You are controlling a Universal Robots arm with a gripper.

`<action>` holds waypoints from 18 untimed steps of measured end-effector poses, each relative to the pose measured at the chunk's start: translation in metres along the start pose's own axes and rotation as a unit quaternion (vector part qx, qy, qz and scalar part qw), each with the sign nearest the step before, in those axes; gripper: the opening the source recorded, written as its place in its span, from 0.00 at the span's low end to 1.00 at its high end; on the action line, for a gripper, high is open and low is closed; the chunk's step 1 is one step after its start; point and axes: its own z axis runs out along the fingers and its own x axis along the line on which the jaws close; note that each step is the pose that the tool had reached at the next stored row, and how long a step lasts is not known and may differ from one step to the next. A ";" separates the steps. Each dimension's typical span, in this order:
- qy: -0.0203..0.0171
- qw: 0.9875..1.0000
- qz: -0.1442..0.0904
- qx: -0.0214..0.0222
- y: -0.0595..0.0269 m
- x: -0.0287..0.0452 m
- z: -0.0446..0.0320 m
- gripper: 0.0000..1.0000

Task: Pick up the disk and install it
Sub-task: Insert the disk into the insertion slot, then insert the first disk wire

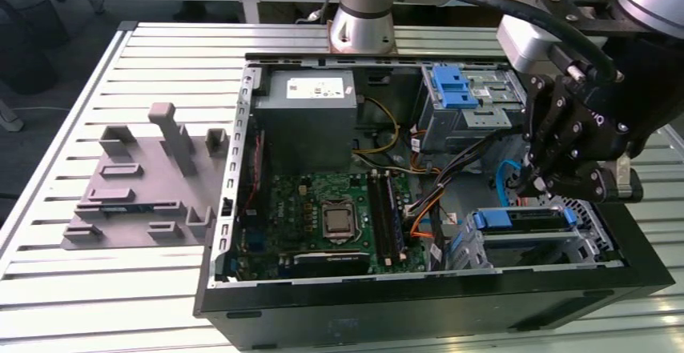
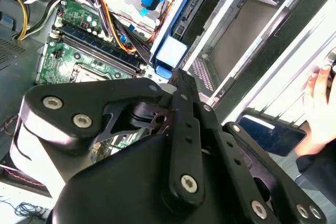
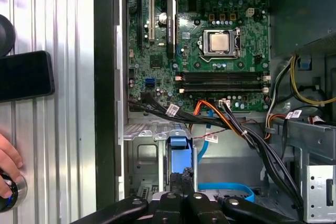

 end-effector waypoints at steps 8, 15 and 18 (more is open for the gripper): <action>0.000 1.000 0.000 0.000 -0.0001 0.0000 0.0019 0.11; 0.000 1.000 0.000 0.000 -0.0024 -0.0001 0.0023 0.11; 0.000 1.000 0.000 0.000 -0.0072 -0.0005 0.0022 0.11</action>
